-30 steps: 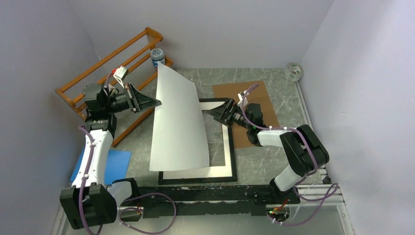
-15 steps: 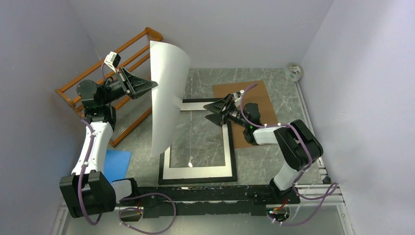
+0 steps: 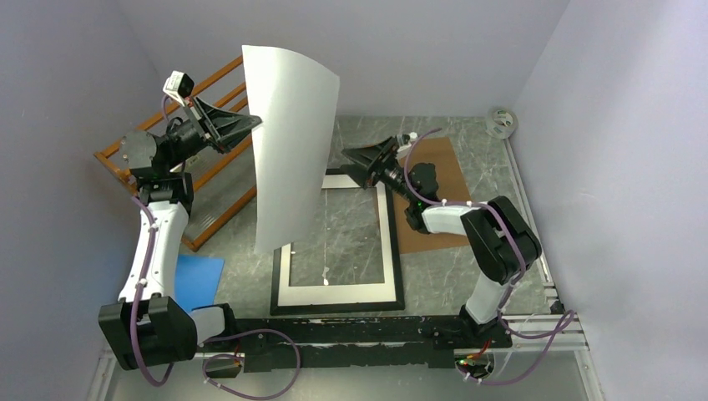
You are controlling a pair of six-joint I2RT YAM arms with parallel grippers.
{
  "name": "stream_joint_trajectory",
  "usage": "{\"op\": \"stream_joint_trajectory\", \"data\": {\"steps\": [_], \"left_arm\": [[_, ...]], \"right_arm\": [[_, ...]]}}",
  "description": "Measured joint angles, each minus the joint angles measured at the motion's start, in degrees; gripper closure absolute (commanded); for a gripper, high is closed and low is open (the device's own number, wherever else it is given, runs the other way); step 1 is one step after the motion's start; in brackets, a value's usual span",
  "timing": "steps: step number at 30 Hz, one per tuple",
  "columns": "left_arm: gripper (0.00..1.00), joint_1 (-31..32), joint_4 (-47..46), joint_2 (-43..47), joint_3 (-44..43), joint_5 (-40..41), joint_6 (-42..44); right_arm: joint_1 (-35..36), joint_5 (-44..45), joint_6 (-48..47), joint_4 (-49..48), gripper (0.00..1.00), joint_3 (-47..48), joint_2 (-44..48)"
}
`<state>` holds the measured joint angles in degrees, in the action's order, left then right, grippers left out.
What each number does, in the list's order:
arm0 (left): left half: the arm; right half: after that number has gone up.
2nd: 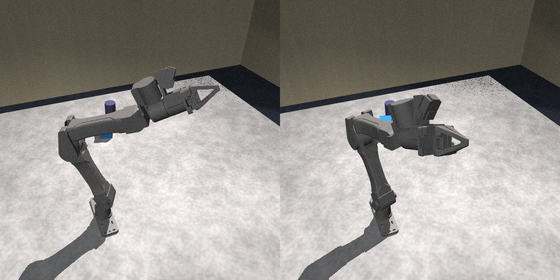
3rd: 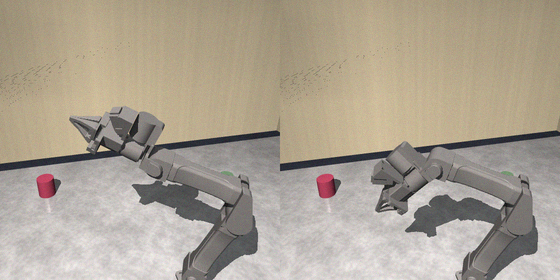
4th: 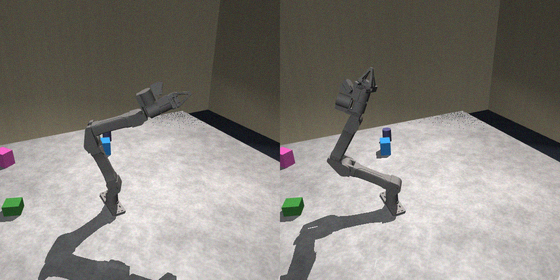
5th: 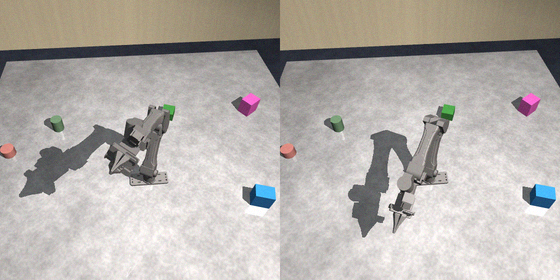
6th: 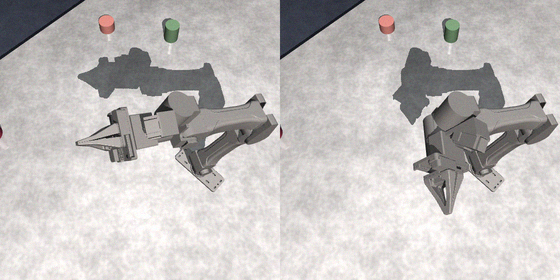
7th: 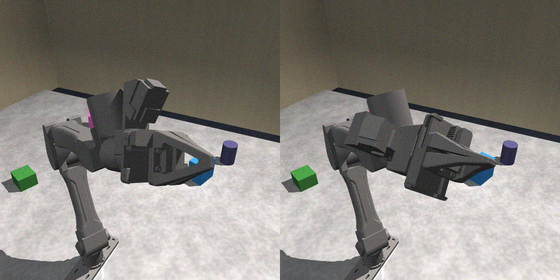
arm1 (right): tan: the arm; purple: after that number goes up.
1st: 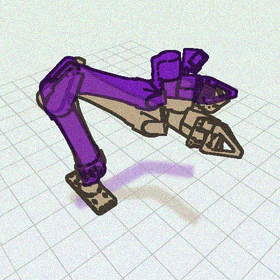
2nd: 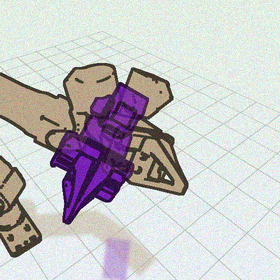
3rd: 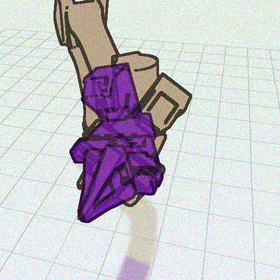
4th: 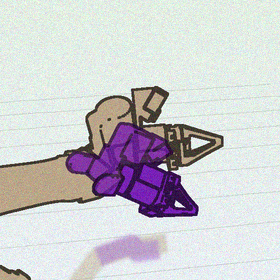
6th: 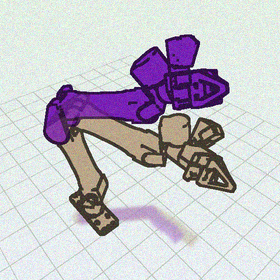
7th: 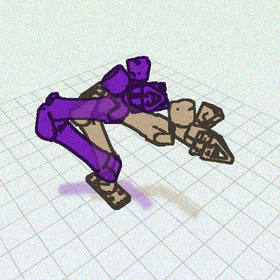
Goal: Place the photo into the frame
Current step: Pick up the photo at the center of the board, then place the photo in the photo frame.
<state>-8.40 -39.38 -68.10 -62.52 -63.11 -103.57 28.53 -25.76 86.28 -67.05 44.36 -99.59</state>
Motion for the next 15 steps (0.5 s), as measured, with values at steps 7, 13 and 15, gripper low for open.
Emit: {"op": "stream_joint_trajectory", "data": {"steps": [7,13,15], "left_arm": [[0.97,0.46,-0.66,0.33,-0.02,1.68,-4.74],[0.98,1.03,-0.68,0.35,-1.16,2.08,-5.84],[0.97,1.16,-1.14,0.35,-1.57,2.25,-6.25]], "right_arm": [[-0.92,1.51,-1.22,-2.60,0.01,10.10,-4.31],[-0.52,3.06,-1.18,-2.40,0.01,13.14,-7.37],[-0.02,3.78,-0.85,-1.99,0.01,13.53,-8.74]]}}
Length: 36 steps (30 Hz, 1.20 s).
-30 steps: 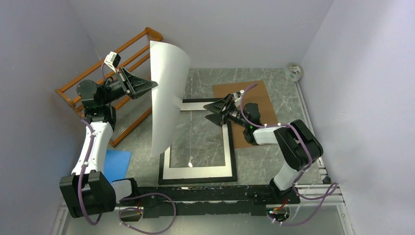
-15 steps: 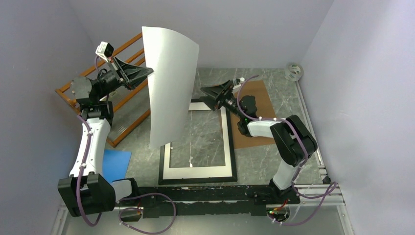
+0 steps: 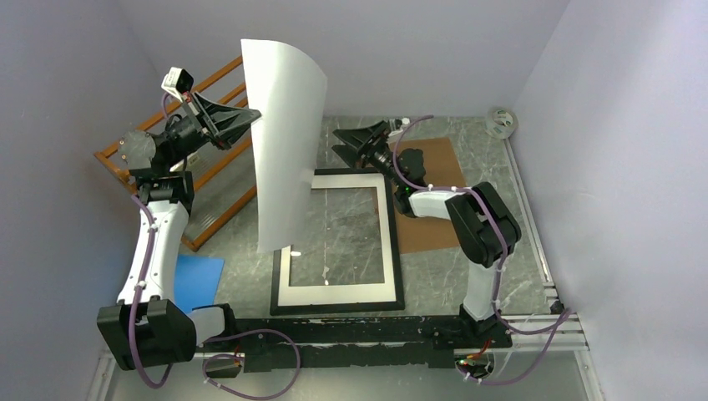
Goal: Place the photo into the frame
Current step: Place the photo in the photo frame.
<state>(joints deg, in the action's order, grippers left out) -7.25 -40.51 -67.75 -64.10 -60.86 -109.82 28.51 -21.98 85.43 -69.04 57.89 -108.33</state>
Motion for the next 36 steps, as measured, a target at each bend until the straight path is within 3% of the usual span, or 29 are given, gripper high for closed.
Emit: {"op": "stream_joint_trajectory", "data": {"steps": [11,15,20,30,36], "left_arm": [[0.98,0.22,-2.12,0.00,-0.02,1.14,-2.21],[0.97,0.22,-1.07,0.00,-0.02,1.44,-1.79],[0.98,0.22,1.36,0.04,-0.02,1.79,-0.26],[0.97,0.22,4.37,0.04,-0.02,1.84,1.01],[0.97,0.22,4.57,0.04,-0.02,2.25,0.68]], "right_arm": [[5.53,3.37,8.09,-3.65,0.01,5.66,-7.13],[5.51,7.15,13.84,-11.39,0.01,3.06,-6.97],[4.22,9.92,18.75,-13.38,0.01,-1.62,-6.91],[2.51,9.38,18.25,-14.23,0.01,-4.26,-4.48],[2.99,7.93,16.28,-14.36,0.01,2.05,-5.51]]}}
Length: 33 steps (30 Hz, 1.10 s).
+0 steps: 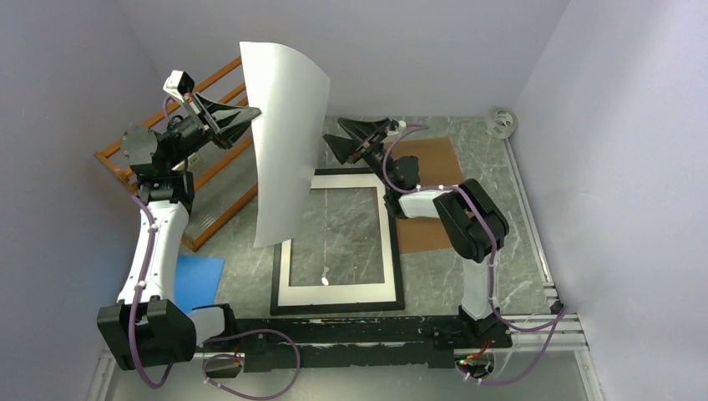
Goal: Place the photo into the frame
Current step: Place the photo in the photo frame.
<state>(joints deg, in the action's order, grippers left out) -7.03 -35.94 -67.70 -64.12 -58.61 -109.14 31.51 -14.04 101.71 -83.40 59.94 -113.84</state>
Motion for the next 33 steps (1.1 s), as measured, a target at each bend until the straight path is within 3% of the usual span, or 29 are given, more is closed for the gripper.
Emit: {"op": "stream_joint_trajectory", "data": {"steps": [18,33], "left_arm": [[0.97,0.00,6.38,0.33,-0.85,2.27,1.22],[0.98,0.00,11.65,3.23,-3.32,8.70,-1.55]], "right_arm": [[0.02,-1.51,-7.63,4.46,0.01,0.44,-0.61],[0.68,-3.30,-7.80,4.83,0.01,5.64,-1.68]]}}
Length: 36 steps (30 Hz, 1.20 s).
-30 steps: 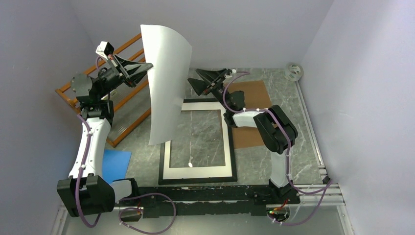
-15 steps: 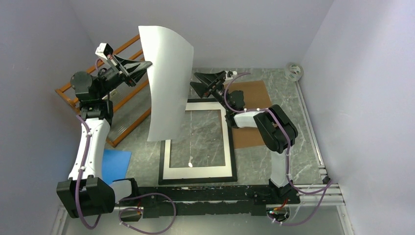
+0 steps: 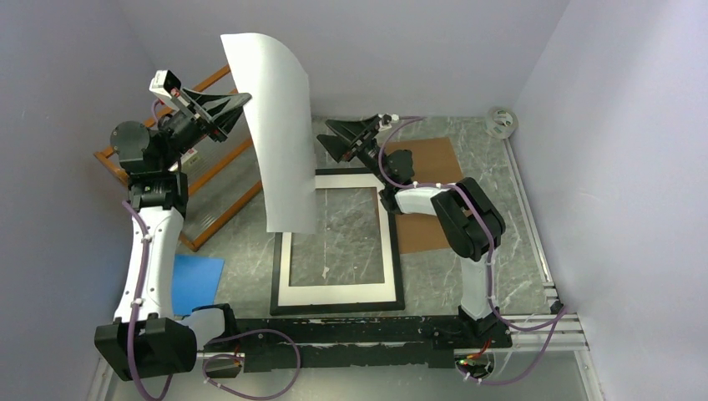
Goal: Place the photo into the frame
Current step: Place the photo in the photo frame.
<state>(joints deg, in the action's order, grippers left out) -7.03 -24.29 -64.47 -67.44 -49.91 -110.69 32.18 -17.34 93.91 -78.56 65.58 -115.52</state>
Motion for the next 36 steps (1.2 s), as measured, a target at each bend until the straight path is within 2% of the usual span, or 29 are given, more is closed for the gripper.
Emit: {"op": "stream_joint_trajectory", "data": {"steps": [27,36], "left_arm": [[0.97,0.00,0.90,-0.35,-6.21,4.52,-3.87],[0.97,0.00,2.80,0.09,-6.19,4.83,-4.02]], "right_arm": [[3.50,-0.98,5.35,-0.83,0.01,7.08,-5.01],[4.50,-1.07,8.13,-3.45,0.01,12.24,-5.62]]}}
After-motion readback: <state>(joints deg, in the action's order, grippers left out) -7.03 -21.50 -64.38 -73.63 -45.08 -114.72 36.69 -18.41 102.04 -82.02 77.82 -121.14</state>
